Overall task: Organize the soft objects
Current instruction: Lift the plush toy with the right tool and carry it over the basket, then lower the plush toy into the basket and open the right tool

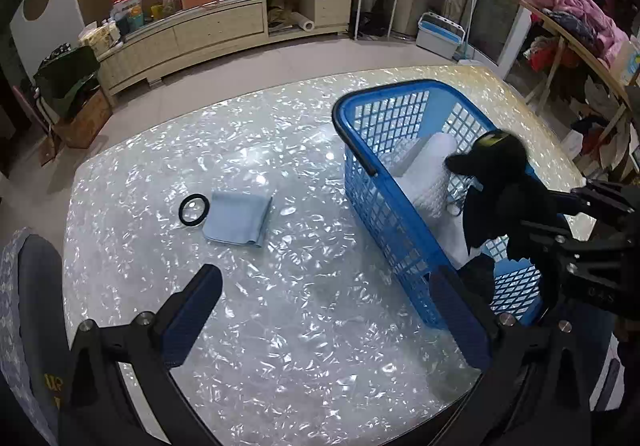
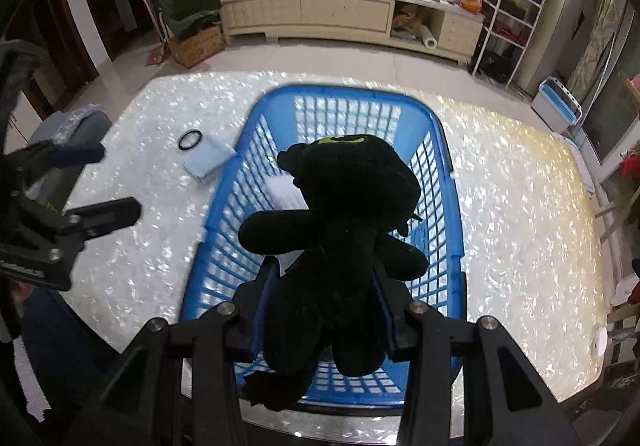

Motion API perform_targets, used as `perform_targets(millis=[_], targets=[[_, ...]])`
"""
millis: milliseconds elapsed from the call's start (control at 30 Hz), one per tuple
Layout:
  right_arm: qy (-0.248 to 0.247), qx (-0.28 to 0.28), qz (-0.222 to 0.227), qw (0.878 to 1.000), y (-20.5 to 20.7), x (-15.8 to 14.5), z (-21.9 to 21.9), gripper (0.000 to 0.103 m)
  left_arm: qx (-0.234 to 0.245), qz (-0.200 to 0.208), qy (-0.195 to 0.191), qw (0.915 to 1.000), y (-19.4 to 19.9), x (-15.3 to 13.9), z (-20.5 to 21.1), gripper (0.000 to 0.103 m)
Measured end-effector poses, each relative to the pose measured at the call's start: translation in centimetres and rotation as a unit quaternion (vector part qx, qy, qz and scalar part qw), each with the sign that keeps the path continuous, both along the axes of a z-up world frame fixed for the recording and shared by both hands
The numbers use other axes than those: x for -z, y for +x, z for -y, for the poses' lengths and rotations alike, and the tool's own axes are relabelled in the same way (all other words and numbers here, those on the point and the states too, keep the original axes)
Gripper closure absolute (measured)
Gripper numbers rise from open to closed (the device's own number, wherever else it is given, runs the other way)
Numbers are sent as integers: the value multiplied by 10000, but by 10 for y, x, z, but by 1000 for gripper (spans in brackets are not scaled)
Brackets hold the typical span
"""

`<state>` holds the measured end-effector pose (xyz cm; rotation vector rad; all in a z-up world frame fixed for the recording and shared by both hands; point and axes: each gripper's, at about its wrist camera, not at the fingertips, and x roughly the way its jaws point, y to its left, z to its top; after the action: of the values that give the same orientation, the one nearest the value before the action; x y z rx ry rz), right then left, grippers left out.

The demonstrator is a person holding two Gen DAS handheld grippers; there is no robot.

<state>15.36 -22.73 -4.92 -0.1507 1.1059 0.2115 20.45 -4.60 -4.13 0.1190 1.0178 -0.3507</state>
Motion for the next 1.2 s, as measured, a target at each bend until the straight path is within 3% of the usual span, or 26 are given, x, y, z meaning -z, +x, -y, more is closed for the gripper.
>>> perform_targets(millis=[400, 633, 867, 1000, 1100, 1167, 1200], targets=[[-95, 66, -383, 9992, 11, 29, 3, 63, -148, 30, 127, 9998, 7, 18, 4, 0], [-292, -36, -501, 9983, 11, 37, 3, 65, 123, -129, 203, 9996, 7, 26, 12, 0], [-259, 39, -520, 9983, 3, 33, 10, 65, 182, -321, 73, 9993, 6, 29, 15, 0], [-292, 106, -438, 9986, -1, 28, 17, 64, 185, -362, -185, 9990, 3, 24, 11, 0], [-236, 139, -384, 9989, -4, 23, 16, 47, 160, -274, -159, 9994, -3, 17, 9, 0], [-240, 153, -254, 9993, -9, 16, 14, 27, 151, -227, -142, 9995, -6, 13, 7, 0], [-245, 145, -203, 9994, -11, 13, 13, 25, 149, -208, -148, 9996, -7, 12, 6, 0]])
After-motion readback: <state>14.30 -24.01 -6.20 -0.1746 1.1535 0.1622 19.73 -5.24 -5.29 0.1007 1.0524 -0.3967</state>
